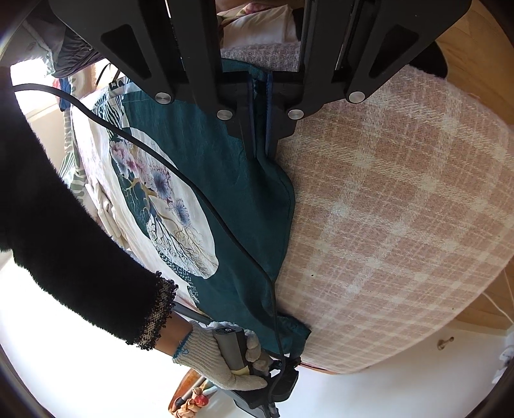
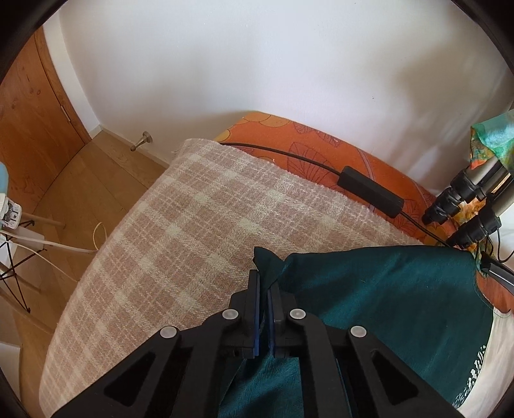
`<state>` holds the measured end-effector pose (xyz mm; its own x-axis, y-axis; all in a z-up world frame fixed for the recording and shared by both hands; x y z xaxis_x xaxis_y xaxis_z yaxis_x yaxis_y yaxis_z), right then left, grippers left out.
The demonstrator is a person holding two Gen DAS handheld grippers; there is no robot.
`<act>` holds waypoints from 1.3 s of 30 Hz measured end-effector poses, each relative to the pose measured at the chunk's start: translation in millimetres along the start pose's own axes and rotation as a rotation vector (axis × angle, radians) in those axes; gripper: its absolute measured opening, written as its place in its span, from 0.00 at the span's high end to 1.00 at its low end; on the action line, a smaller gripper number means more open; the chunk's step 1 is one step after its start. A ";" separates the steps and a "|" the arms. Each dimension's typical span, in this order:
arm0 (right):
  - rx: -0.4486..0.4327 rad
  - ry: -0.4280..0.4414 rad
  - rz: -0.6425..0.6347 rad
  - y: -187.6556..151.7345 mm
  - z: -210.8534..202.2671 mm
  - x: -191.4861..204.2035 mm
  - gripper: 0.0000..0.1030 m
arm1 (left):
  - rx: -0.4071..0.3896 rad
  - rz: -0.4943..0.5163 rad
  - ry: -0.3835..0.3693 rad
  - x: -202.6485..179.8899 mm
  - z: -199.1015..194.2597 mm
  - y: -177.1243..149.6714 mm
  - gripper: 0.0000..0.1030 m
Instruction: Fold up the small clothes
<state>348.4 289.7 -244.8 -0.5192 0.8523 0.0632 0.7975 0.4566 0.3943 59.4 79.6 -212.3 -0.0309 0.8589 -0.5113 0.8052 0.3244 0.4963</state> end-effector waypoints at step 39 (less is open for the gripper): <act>-0.060 -0.162 0.213 -80.8 -92.7 -224.8 1.00 | 0.121 0.285 -0.134 -127.2 36.3 -33.7 0.97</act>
<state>372.2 37.6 -205.9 -0.2818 0.9595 0.0049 0.8612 0.2507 0.4421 57.7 -54.9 -189.5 0.2773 0.8459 -0.4556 0.8351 0.0223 0.5496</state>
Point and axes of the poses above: each gripper's, at about its wrist camera, not at the fingertips, and z roughly the way its jaws point, x to its left, y to its top, the point moved 9 cm from there along z, roughly the way its jaws point, and after that the axes turned 1 degree about z, right-handed, at the moved point
